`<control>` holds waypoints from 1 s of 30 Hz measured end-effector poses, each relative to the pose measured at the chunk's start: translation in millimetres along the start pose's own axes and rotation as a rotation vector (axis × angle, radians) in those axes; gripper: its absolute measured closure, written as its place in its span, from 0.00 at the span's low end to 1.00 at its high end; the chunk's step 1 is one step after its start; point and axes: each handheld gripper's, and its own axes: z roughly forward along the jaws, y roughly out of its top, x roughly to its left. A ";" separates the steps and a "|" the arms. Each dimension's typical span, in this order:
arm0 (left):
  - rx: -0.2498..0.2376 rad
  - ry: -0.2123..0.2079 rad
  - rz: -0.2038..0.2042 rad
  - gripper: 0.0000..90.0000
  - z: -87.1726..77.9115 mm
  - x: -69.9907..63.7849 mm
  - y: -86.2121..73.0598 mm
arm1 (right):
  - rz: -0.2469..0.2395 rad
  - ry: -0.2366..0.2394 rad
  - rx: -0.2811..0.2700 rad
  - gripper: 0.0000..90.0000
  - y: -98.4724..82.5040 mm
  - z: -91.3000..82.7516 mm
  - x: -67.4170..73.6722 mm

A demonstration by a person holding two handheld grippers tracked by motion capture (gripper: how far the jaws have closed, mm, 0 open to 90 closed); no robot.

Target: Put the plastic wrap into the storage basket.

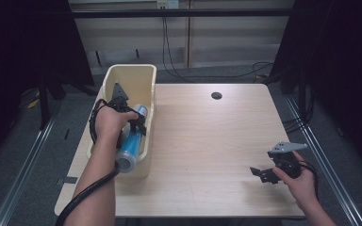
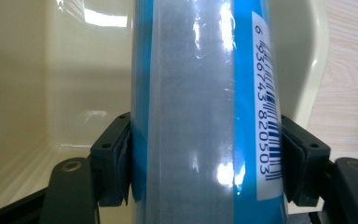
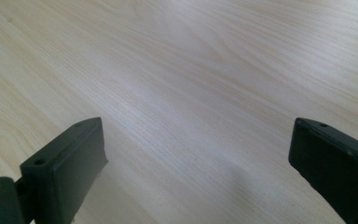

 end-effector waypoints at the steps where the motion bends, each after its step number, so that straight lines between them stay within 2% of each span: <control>1: 0.024 -0.011 0.009 0.35 -0.9 1.0 0.8 | -0.004 0.003 -0.001 0.04 0.1 0.7 0.2; 4: 0.033 -0.006 0.020 0.35 -0.5 3.2 1.6 | 0.001 0.003 0.005 0.04 0.1 1.0 0.9; 5: 0.009 -0.010 -0.026 0.34 2.3 1.7 1.7 | -0.001 0.003 0.007 0.04 0.2 1.0 1.2; 6: 0.009 -0.010 -0.026 0.34 2.3 1.7 1.7 | -0.001 0.003 0.007 0.04 0.2 1.0 1.2; 7: 0.036 -0.006 0.009 0.34 1.9 4.1 2.2 | -0.004 0.002 0.005 0.04 0.2 0.9 1.1; 8: 0.040 -0.017 -0.011 0.34 3.1 3.7 2.7 | -0.001 0.004 0.002 0.04 0.3 0.8 1.1; 9: 0.042 -0.016 -0.007 0.33 4.6 4.6 2.7 | -0.003 0.006 0.001 0.04 0.2 0.6 0.7; 10: 0.034 -0.006 -0.010 0.33 5.6 4.7 3.0 | -0.002 0.009 0.001 0.04 0.3 0.2 0.3; 11: 0.017 -0.008 0.010 0.31 5.0 4.8 3.5 | -0.004 0.008 0.000 0.04 0.4 0.2 -0.2; 12: -0.021 -0.004 0.000 0.31 4.5 3.0 3.6 | -0.003 0.006 0.000 0.04 0.4 0.4 -0.3; 15: -0.042 -0.003 -0.009 0.34 3.8 1.1 2.6 | -0.006 0.009 0.000 0.04 0.6 0.5 0.2; 16: -0.020 0.000 0.040 0.34 1.4 3.5 2.5 | -0.005 0.010 -0.001 0.04 0.7 0.4 0.2; 17: -0.022 -0.009 0.040 0.34 -1.2 2.9 2.2 | -0.005 0.010 -0.001 0.04 0.7 0.4 0.2; 18: -0.056 -0.005 0.023 0.35 -2.0 0.6 1.3 | -0.005 0.009 -0.001 0.04 0.9 0.2 0.2; 20: -0.063 -0.009 0.027 0.35 -6.8 -1.3 -0.1 | 0.002 0.007 -0.002 0.04 1.2 -0.4 0.3; 23: -0.098 -0.018 0.060 0.32 -14.7 -4.8 -2.1 | -0.001 0.002 -0.009 0.04 1.3 -1.1 -0.4; 24: -0.098 -0.018 0.060 0.32 -14.7 -4.8 -2.1 | -0.001 0.002 -0.009 0.04 1.3 -1.1 -0.4; 30: -0.145 -0.058 0.131 0.27 -27.5 -16.5 -7.7 | -0.008 0.009 -0.012 0.04 3.7 -0.8 2.2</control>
